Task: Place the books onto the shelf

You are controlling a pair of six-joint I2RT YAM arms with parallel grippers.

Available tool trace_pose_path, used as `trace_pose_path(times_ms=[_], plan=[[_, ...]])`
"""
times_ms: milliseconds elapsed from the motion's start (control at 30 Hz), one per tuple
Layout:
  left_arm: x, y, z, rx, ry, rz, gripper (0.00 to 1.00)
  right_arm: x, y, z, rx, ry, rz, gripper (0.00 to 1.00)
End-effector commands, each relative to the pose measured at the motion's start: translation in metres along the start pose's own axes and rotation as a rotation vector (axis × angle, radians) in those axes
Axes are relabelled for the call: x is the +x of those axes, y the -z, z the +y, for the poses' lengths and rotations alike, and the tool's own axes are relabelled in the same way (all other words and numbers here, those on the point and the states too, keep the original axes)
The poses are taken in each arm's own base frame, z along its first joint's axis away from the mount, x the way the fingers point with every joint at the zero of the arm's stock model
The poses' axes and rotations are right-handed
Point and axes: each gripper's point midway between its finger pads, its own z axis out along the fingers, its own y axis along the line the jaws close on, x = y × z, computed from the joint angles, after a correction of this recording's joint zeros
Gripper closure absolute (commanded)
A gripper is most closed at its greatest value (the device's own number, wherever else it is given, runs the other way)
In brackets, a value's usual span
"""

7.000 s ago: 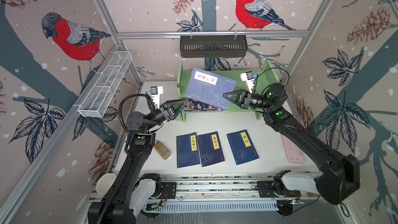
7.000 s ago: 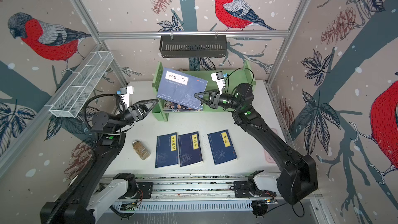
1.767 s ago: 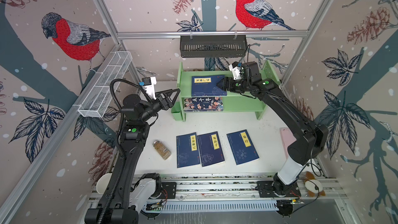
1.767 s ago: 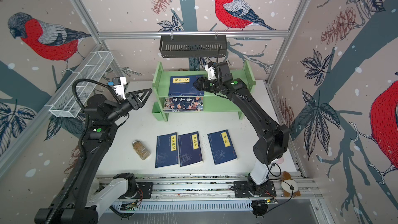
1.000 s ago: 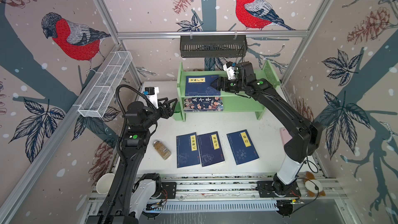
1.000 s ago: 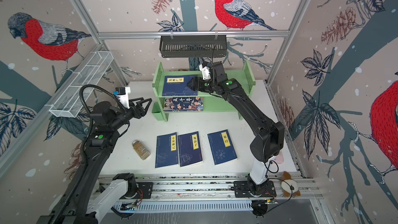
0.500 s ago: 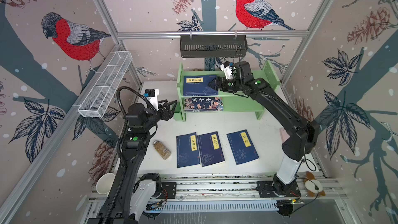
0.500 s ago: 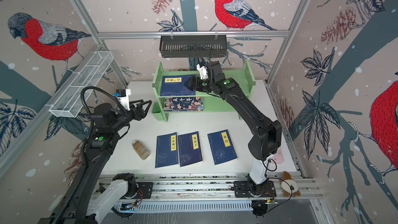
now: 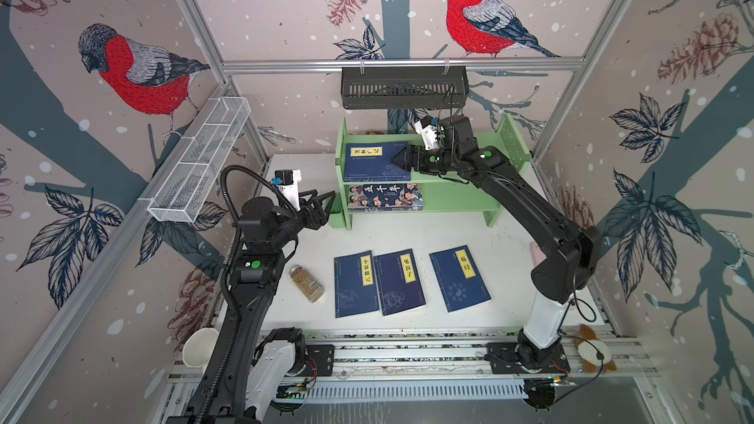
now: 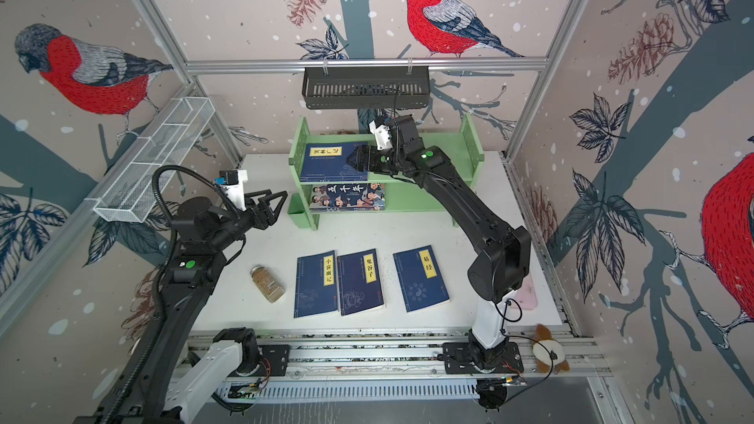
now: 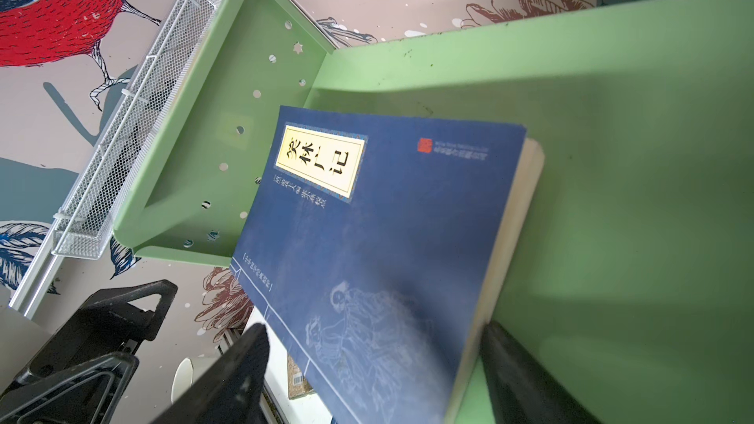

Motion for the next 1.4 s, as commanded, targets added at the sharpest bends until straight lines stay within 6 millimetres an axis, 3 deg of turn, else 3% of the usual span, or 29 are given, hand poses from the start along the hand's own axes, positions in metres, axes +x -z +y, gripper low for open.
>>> trace_pose_path(times_ms=[0,267,467,667,833,967,1033,1133,1267,1367], plan=[[-0.004,0.001,-0.002,0.006,-0.01,-0.016,0.35,0.012,-0.003,-0.002,0.008,-0.034,0.048,0.17],[-0.005,0.002,-0.004,0.013,-0.007,-0.017,0.34,0.011,-0.004,-0.006,0.022,-0.031,0.046,0.15],[-0.005,0.003,-0.005,0.017,-0.008,-0.013,0.33,0.003,0.004,-0.022,0.092,-0.025,0.011,0.13],[-0.006,0.006,-0.009,0.021,-0.001,0.006,0.33,-0.02,0.04,-0.034,0.175,-0.005,-0.099,0.12],[0.004,0.009,-0.013,0.036,0.033,0.043,0.33,-0.017,0.08,-0.009,0.162,0.041,-0.166,0.12],[0.021,0.01,-0.018,0.081,0.15,0.096,0.33,0.024,0.114,0.026,0.097,0.105,-0.201,0.13],[0.036,0.008,-0.023,0.128,0.23,0.134,0.33,0.059,0.131,0.041,0.019,0.107,-0.204,0.14],[0.063,0.004,-0.022,0.166,0.373,0.204,0.34,0.12,0.144,0.043,-0.066,0.066,-0.181,0.15],[0.091,-0.001,-0.021,0.224,0.512,0.239,0.34,0.195,0.142,0.01,-0.036,-0.039,-0.125,0.16],[0.105,-0.005,-0.015,0.221,0.551,0.243,0.35,0.231,0.141,-0.038,0.121,-0.155,-0.121,0.14]])
